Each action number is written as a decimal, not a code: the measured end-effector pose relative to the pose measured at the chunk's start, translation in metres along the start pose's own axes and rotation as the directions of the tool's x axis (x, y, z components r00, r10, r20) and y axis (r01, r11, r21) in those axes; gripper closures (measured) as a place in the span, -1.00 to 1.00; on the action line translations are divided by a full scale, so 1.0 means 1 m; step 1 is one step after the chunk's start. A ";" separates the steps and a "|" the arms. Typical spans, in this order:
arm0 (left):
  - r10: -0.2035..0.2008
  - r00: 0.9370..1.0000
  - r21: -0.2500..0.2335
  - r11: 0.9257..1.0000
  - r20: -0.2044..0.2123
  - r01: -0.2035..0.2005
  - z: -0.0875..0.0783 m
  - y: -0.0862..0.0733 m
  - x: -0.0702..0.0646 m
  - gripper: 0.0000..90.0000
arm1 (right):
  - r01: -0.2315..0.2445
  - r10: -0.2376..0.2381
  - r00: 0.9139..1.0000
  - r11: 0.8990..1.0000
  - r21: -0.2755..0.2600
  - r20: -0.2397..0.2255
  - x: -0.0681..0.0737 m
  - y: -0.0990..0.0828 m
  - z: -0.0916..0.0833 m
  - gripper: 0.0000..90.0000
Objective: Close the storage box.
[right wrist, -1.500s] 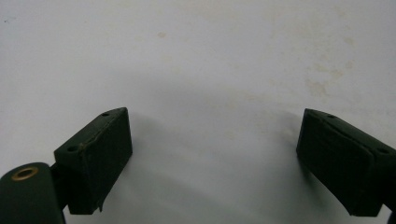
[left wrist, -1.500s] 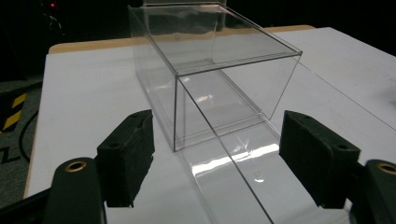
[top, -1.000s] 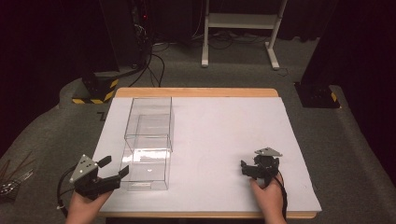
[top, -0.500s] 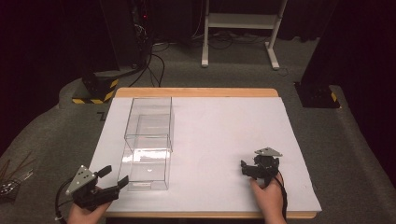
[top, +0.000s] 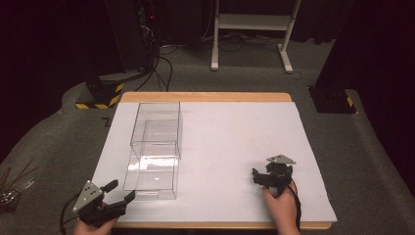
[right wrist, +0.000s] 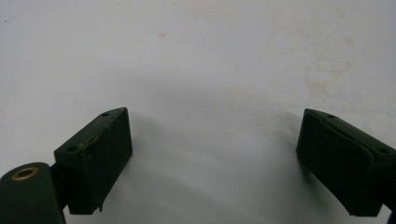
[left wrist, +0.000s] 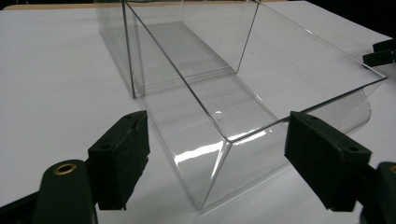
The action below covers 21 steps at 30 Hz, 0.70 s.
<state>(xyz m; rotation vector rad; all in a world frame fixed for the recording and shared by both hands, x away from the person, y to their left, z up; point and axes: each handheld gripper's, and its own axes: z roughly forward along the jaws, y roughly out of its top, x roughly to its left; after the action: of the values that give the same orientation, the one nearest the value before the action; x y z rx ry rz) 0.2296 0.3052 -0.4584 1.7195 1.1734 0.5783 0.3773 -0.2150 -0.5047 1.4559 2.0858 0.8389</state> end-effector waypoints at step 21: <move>0.020 1.000 0.036 0.999 0.010 -0.020 0.009 -0.009 -0.002 -0.43 | 0.000 0.000 1.000 1.000 0.001 0.000 0.000 0.000 0.000 -0.77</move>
<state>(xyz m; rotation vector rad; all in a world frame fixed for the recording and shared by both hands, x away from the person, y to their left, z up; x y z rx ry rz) 0.2320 0.3006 -0.4705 1.7644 1.1674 0.5633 0.3773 -0.2149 -0.5046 1.4566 2.0866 0.8382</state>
